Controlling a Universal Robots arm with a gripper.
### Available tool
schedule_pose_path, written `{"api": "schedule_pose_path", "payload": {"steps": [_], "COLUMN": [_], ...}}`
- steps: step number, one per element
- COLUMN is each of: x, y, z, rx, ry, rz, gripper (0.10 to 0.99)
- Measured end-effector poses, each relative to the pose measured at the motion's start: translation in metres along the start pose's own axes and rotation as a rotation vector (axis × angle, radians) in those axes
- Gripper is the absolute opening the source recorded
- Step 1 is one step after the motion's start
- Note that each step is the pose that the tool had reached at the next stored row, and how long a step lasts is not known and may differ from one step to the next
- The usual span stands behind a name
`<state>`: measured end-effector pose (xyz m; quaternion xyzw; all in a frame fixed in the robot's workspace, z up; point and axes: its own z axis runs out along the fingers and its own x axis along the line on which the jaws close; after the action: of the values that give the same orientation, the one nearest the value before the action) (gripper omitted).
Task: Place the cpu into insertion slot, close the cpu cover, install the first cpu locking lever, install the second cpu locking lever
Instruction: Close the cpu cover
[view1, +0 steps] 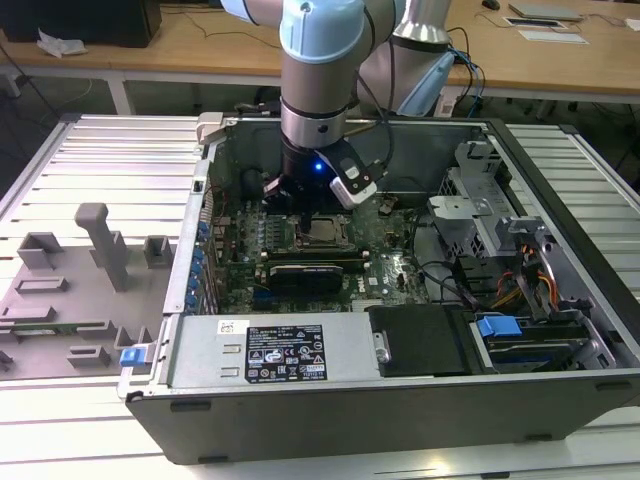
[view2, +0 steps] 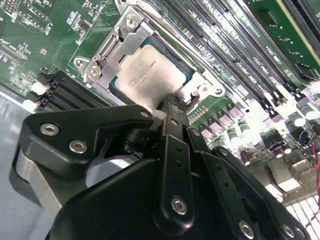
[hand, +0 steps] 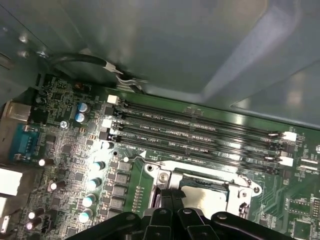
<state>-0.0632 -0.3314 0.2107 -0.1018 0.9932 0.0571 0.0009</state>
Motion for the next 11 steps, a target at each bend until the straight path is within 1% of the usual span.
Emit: {"api": "schedule_pose_path", "payload": {"steps": [3,4,6,8,10,11], "x": [-0.0001,-0.0002,-0.0002,-0.0002,-0.0001,-0.0012], "y": [0.0009,0.0010,0.0010,0.0010,0.0003,-0.0017], "z": [-0.0075,-0.0087,-0.0087,-0.0088,-0.0089,-0.0091], "rx": [0.000,0.000,0.002,0.010,0.011,0.011], "ry": [0.0000,0.0001,0.0005,0.0024,0.0026,0.0026], "rz": [0.000,0.000,0.000,0.000,0.000,0.000], "gripper": [0.106,0.106,0.106,0.106,0.106,0.106]}}
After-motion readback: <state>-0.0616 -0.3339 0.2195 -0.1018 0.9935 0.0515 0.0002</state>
